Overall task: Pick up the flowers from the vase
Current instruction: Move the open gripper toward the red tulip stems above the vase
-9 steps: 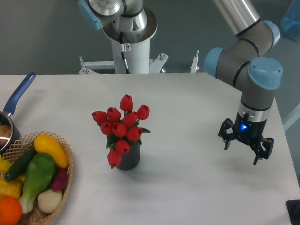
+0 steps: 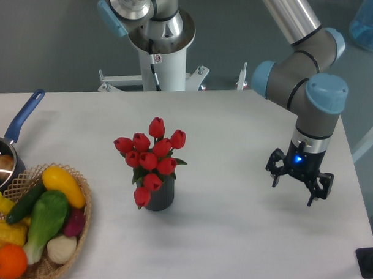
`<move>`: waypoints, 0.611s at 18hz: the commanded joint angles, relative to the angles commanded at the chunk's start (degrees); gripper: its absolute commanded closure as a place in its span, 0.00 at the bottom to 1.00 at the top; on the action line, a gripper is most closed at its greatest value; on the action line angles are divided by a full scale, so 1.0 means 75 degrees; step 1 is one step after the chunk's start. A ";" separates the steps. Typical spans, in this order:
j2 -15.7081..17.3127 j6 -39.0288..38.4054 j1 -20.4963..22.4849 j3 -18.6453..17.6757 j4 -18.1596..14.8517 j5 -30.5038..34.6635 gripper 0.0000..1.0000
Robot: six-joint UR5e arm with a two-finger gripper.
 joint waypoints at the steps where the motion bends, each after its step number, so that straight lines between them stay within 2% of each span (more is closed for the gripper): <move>1: 0.0047 0.0000 0.0000 -0.0024 0.0000 -0.0023 0.00; 3: 0.0059 0.0012 0.0047 -0.0106 0.0035 -0.0163 0.00; 5: 0.0082 0.0094 0.0024 -0.0386 0.0094 -0.0502 0.00; 7: 0.0327 0.0082 -0.0035 -0.0458 0.0106 -0.0749 0.00; 9: 0.0422 0.0035 -0.0198 -0.0644 0.0094 -0.0843 0.00; 11: 0.0515 -0.0011 -0.0409 -0.0902 0.0106 -0.1333 0.00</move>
